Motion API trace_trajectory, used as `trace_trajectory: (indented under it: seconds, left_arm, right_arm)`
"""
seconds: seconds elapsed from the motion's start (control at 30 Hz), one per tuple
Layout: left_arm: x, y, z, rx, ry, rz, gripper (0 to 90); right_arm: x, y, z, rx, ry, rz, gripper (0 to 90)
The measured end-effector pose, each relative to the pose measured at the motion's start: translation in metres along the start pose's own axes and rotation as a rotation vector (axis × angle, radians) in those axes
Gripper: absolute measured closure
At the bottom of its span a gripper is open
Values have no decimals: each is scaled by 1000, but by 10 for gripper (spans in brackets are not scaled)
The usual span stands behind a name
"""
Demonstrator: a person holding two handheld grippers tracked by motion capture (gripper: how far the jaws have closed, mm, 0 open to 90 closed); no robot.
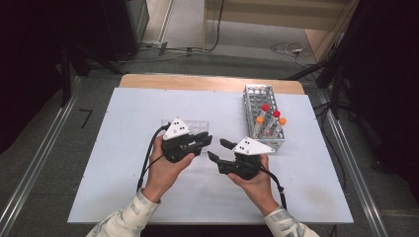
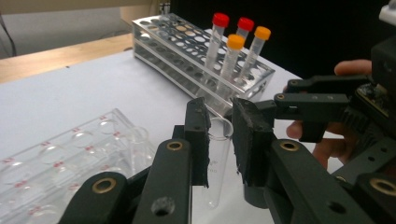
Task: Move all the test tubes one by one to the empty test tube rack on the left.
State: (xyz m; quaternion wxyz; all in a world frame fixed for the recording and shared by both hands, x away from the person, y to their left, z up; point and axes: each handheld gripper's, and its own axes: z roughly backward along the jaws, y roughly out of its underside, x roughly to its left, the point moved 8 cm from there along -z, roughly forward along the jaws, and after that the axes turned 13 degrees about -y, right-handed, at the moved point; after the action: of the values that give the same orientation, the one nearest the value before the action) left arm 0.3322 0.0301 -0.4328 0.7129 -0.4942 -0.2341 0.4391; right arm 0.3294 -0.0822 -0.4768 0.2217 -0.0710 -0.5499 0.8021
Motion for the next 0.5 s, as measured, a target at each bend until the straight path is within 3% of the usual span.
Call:
trace_trajectory:
  seconds: [0.33, 0.5]
  left_arm:
    - [22, -12, 12, -45, -54, 30, 776]
    - [37, -14, 13, -58, -101, 44, 776]
  right_arm:
    - [-3, 1, 3, 2, 9, -14, 368]
    - [-5, 1, 4, -1, 15, -11, 370]
